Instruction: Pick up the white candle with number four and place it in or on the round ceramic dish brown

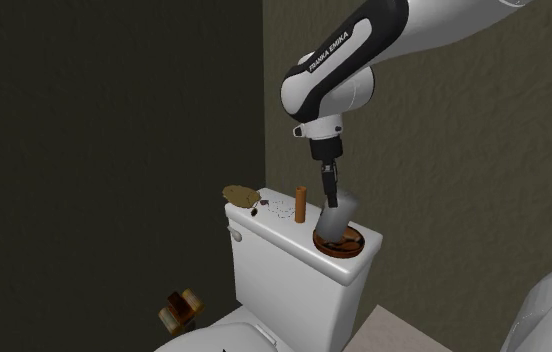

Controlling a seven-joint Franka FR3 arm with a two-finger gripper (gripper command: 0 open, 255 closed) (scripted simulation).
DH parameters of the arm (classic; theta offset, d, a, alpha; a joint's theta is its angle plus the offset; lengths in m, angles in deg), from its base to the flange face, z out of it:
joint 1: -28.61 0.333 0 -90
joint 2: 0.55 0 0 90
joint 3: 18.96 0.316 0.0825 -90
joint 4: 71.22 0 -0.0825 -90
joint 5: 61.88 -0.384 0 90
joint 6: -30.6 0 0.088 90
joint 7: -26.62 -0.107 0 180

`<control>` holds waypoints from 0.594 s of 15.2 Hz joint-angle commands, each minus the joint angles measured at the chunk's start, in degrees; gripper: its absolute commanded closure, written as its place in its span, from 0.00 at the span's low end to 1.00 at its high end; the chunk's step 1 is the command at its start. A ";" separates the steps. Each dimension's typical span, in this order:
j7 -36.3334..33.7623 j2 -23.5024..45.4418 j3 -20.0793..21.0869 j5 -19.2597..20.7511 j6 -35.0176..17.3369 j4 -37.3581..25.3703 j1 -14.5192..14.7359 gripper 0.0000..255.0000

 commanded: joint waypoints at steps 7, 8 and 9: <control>-0.01 0.00 0.00 0.00 -0.04 -0.01 0.00 0.00; -0.01 0.00 0.00 0.00 -0.04 -0.01 0.00 0.00; -0.01 0.00 0.00 0.00 -0.04 -0.01 0.00 0.00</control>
